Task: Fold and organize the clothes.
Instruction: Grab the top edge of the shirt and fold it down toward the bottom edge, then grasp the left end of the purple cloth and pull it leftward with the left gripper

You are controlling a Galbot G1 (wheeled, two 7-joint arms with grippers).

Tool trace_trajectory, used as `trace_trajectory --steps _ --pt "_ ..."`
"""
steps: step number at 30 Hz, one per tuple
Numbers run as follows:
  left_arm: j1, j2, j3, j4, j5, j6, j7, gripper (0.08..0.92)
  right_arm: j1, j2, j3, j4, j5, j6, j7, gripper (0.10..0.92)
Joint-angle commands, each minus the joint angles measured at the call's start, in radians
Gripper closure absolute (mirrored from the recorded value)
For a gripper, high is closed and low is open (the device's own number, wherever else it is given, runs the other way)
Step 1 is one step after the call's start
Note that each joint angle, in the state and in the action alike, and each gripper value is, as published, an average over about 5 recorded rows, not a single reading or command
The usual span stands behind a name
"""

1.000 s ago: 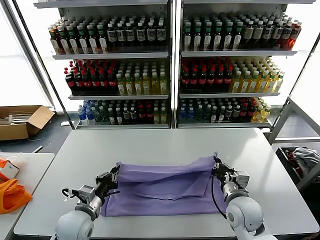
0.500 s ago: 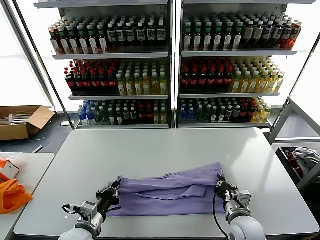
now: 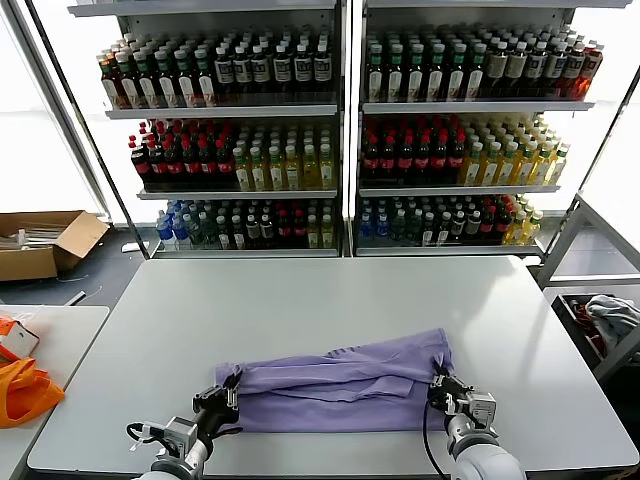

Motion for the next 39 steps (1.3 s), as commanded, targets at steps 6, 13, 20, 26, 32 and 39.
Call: trace_trajectory --steps 6,13,20,26,32,39 --pt "-0.014 -0.028 0.002 -0.006 0.062 -0.036 -0.033 0.723 -0.027 0.008 0.019 0.067 -0.041 0.029 -0.011 0.702" --pt "0.012 -0.093 0.001 -0.083 0.069 0.002 -0.11 0.515 -0.05 0.0 0.06 0.2 -0.034 0.056 -0.005 0.494" --pt "0.034 -0.167 -0.008 -0.098 0.028 0.047 -0.171 0.307 -0.052 0.011 0.037 0.219 -0.034 0.061 0.006 0.295" --pt "0.048 -0.174 -0.012 -0.085 0.012 0.056 -0.175 0.185 -0.049 0.007 0.028 0.211 -0.034 0.064 0.007 0.206" --pt "0.051 -0.182 -0.015 -0.058 -0.022 0.067 -0.173 0.177 -0.056 0.006 0.022 0.215 -0.034 0.067 0.007 0.202" --pt "0.046 -0.178 -0.032 -0.033 -0.089 0.077 -0.177 0.177 -0.062 0.004 0.019 0.216 -0.036 0.071 0.007 0.203"
